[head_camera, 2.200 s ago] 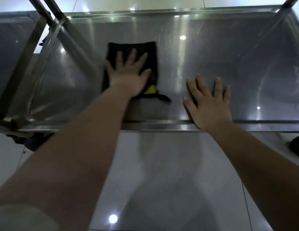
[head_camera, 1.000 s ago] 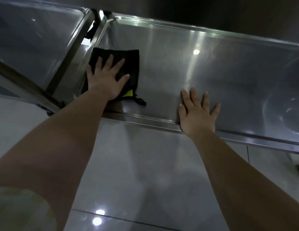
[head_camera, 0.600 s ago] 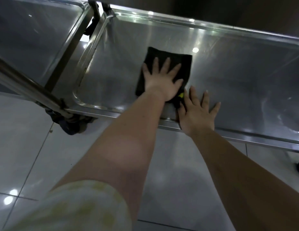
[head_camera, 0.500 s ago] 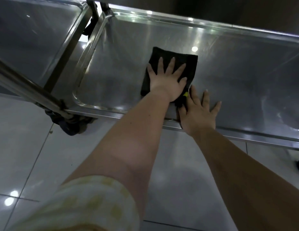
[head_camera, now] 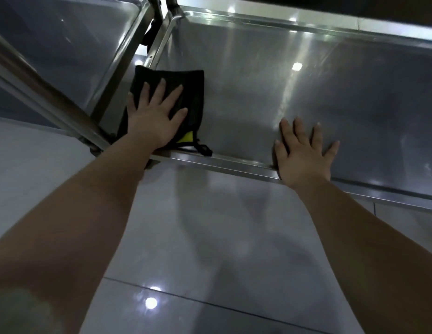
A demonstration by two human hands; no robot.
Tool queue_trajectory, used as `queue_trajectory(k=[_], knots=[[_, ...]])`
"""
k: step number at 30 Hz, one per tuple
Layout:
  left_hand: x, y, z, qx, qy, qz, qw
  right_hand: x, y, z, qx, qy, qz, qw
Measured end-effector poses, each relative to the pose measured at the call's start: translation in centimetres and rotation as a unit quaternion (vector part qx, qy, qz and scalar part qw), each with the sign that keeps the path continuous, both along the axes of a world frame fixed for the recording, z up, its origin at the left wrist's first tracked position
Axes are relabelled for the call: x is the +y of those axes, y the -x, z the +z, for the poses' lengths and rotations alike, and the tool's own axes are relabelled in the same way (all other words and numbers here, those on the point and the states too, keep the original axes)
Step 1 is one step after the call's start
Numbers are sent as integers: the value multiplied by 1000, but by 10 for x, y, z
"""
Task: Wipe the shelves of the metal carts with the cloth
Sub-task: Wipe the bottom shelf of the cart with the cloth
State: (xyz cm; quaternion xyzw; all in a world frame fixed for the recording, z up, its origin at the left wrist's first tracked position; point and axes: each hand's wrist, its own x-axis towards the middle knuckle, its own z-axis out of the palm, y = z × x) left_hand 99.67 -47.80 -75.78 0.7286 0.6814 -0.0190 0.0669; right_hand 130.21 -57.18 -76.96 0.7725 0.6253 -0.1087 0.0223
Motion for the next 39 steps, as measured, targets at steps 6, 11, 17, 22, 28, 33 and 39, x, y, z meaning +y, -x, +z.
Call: queue_trajectory(k=[6,11,17,22,28,33,39], knots=[[-47,-13,11,35,97,16,994,2,-2,1,5,9,4,1000],[-65,-71,18,17,117,-2,993,6,-21,17,54,66,57,995],[-81,-193,13,11,119,-96,988,-15,-101,35,2,104,62,993],[-109,-322,18,16,147,-172,974,-60,-142,16,16,53,-101,993],[-109,-318,13,-31,112,-144,983,-68,-159,8,18,-9,-72,997],[-57,-177,9,-27,63,5,998,-70,-152,3,10,-24,-75,997],[-39,-20,12,29,76,141,987,-70,-153,1,6,-21,-74,997]])
